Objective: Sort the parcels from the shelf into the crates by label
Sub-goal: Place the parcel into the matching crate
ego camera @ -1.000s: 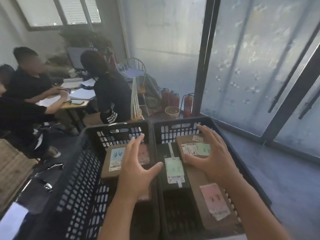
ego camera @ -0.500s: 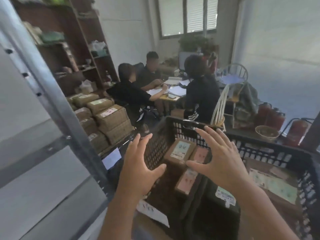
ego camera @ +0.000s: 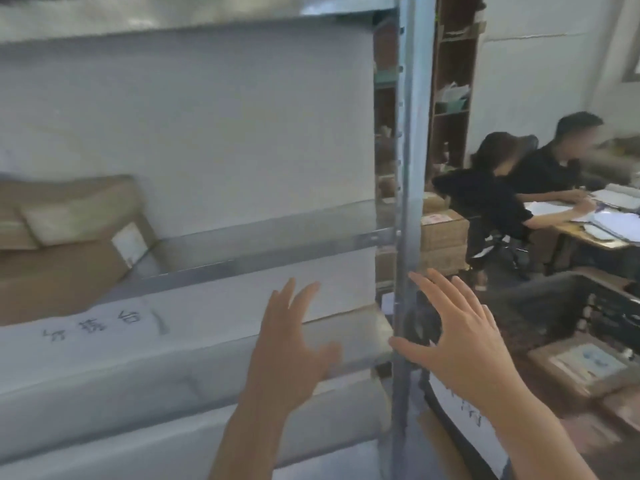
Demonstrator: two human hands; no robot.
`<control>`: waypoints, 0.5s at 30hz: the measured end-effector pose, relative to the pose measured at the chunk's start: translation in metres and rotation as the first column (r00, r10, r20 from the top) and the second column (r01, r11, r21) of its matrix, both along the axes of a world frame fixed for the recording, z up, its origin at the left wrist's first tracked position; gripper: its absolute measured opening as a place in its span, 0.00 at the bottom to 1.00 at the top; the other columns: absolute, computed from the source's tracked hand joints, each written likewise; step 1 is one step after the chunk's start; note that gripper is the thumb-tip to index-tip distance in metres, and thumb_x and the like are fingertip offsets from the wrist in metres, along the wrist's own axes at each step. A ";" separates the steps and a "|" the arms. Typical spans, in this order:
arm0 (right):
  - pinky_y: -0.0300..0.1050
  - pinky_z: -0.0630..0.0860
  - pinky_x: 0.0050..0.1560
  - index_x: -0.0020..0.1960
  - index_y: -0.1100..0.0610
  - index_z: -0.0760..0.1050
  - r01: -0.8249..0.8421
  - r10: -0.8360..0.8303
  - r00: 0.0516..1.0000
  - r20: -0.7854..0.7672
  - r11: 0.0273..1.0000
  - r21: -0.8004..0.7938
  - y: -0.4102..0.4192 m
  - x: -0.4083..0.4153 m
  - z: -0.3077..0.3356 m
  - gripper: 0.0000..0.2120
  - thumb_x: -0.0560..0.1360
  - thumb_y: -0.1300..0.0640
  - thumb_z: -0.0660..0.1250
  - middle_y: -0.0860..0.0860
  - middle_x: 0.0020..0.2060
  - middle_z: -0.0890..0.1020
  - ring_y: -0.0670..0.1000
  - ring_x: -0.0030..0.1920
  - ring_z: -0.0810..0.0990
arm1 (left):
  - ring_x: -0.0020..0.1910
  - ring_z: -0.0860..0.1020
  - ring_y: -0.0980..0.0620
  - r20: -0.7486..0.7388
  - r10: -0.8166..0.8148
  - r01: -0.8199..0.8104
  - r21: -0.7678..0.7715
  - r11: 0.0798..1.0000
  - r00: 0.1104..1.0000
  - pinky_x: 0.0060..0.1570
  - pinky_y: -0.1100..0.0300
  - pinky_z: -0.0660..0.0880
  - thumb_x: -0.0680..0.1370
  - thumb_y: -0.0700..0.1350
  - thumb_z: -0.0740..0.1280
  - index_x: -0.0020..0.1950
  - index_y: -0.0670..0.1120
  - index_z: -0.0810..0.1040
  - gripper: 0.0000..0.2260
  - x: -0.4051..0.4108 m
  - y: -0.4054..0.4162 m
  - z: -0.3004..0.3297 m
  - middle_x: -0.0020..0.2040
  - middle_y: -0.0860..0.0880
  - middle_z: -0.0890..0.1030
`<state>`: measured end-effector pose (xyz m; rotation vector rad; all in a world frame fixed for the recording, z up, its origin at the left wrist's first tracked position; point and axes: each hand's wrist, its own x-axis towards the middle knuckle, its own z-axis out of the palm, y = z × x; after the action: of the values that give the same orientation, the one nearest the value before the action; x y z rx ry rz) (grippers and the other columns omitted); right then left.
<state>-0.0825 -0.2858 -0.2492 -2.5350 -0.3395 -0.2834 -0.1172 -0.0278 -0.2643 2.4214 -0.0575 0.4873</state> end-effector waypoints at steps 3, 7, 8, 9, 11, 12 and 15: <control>0.64 0.45 0.81 0.80 0.28 0.42 -0.105 0.105 0.994 0.015 0.994 0.000 0.058 0.001 0.004 0.47 0.70 0.22 0.65 0.34 0.83 0.46 0.48 0.84 0.42 | 0.82 0.42 0.63 0.032 0.094 -0.095 0.016 0.995 0.995 0.78 0.52 0.58 0.75 0.59 0.74 0.76 0.75 0.52 0.39 -0.025 0.054 0.003 0.83 0.68 0.45; 0.64 0.48 0.83 0.79 0.27 0.42 -0.208 0.208 0.978 0.023 0.978 -0.013 0.143 -0.008 0.005 0.47 0.68 0.22 0.62 0.34 0.83 0.45 0.47 0.84 0.41 | 0.82 0.42 0.63 0.057 0.202 -0.205 0.034 0.978 0.978 0.75 0.54 0.59 0.75 0.60 0.74 0.75 0.77 0.52 0.39 -0.061 0.127 0.007 0.82 0.70 0.44; 0.63 0.49 0.83 0.79 0.27 0.42 -0.236 0.236 0.971 0.029 0.972 -0.013 0.164 -0.012 0.005 0.46 0.69 0.22 0.63 0.34 0.83 0.44 0.46 0.84 0.41 | 0.82 0.42 0.63 0.062 0.230 -0.232 0.032 0.972 0.971 0.76 0.53 0.60 0.75 0.61 0.74 0.76 0.77 0.52 0.39 -0.069 0.146 0.008 0.82 0.70 0.44; 0.63 0.49 0.83 0.78 0.26 0.42 -0.260 0.260 0.965 0.037 0.966 -0.009 0.185 -0.016 0.006 0.46 0.69 0.23 0.64 0.34 0.83 0.45 0.46 0.84 0.41 | 0.82 0.42 0.63 0.066 0.256 -0.258 0.031 0.966 0.965 0.76 0.52 0.61 0.75 0.61 0.74 0.76 0.77 0.52 0.39 -0.077 0.164 0.010 0.82 0.70 0.45; 0.63 0.50 0.83 0.79 0.28 0.45 -0.291 0.291 0.956 0.047 0.957 -0.010 0.222 -0.022 0.006 0.46 0.69 0.23 0.64 0.34 0.83 0.45 0.46 0.84 0.41 | 0.82 0.43 0.63 0.076 0.297 -0.300 0.025 0.954 0.952 0.76 0.51 0.62 0.74 0.60 0.74 0.76 0.76 0.53 0.39 -0.090 0.196 0.014 0.82 0.70 0.45; 0.64 0.51 0.82 0.80 0.29 0.45 -0.302 0.303 0.951 0.059 0.953 -0.020 0.242 -0.025 0.007 0.47 0.68 0.22 0.63 0.34 0.83 0.46 0.46 0.84 0.41 | 0.82 0.43 0.63 0.088 0.311 -0.314 0.026 0.949 0.946 0.76 0.53 0.62 0.74 0.60 0.74 0.76 0.75 0.54 0.39 -0.097 0.214 0.017 0.82 0.70 0.45; 0.63 0.51 0.82 0.81 0.31 0.44 -0.321 0.323 0.943 0.079 0.946 -0.041 0.283 -0.030 0.010 0.49 0.67 0.21 0.61 0.36 0.83 0.46 0.47 0.84 0.41 | 0.82 0.43 0.63 0.125 0.334 -0.340 0.036 0.940 0.934 0.74 0.57 0.61 0.74 0.59 0.75 0.77 0.73 0.56 0.38 -0.108 0.246 0.025 0.81 0.69 0.47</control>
<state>-0.1125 -0.0025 -0.2394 -2.4477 -0.7867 -0.2593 -0.2257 0.2181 -0.2394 2.4656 0.3038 0.7928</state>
